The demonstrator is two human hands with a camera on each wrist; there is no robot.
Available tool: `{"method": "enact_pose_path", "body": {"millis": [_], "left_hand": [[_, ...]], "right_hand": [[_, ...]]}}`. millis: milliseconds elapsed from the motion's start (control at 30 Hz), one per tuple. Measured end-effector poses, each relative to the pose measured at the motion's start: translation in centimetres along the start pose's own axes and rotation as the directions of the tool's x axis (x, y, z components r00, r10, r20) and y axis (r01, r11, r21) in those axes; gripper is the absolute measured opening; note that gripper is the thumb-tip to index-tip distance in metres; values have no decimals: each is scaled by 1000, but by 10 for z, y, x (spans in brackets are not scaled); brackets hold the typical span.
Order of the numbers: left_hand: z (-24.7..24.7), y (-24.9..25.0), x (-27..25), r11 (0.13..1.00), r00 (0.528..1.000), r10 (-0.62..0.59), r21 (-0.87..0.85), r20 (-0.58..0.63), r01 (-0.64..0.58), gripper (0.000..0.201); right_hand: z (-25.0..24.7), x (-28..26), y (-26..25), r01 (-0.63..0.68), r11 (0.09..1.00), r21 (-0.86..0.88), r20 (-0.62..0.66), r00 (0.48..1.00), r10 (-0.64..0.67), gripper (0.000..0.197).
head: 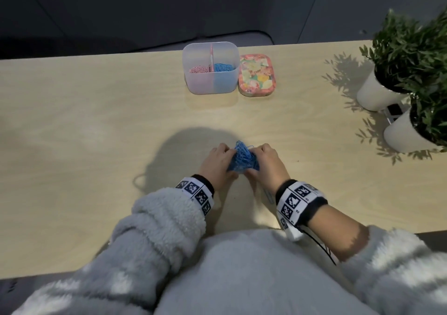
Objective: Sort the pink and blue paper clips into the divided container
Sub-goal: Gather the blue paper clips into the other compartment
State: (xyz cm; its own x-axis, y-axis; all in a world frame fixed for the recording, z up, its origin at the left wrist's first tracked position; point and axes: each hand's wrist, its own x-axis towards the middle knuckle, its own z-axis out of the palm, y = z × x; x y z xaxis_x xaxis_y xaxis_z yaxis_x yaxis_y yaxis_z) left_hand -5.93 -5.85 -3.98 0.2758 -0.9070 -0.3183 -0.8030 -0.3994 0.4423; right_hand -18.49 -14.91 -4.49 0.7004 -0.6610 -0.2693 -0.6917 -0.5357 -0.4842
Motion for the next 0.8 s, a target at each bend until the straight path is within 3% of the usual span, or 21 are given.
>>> {"method": "enact_pose_path", "body": {"millis": [167, 400, 667, 800], "left_hand": [[-10, -6, 4, 1000, 999, 15, 28, -47, -14, 37], [-20, -11, 7, 996, 997, 27, 85, -66, -21, 21], [-34, -22, 12, 1000, 992, 15, -2, -128, -15, 19], [-40, -25, 17, 999, 986, 26, -41, -162, -33, 20]], "right_hand": [[-4, 11, 0, 53, 998, -42, 9, 999, -52, 27], [-11, 24, 6, 109, 990, -93, 24, 994, -107, 17], [-65, 56, -2, 21, 981, 194, -35, 999, -14, 13], [-115, 104, -35, 71, 968, 241, -128, 991, -41, 9]]}}
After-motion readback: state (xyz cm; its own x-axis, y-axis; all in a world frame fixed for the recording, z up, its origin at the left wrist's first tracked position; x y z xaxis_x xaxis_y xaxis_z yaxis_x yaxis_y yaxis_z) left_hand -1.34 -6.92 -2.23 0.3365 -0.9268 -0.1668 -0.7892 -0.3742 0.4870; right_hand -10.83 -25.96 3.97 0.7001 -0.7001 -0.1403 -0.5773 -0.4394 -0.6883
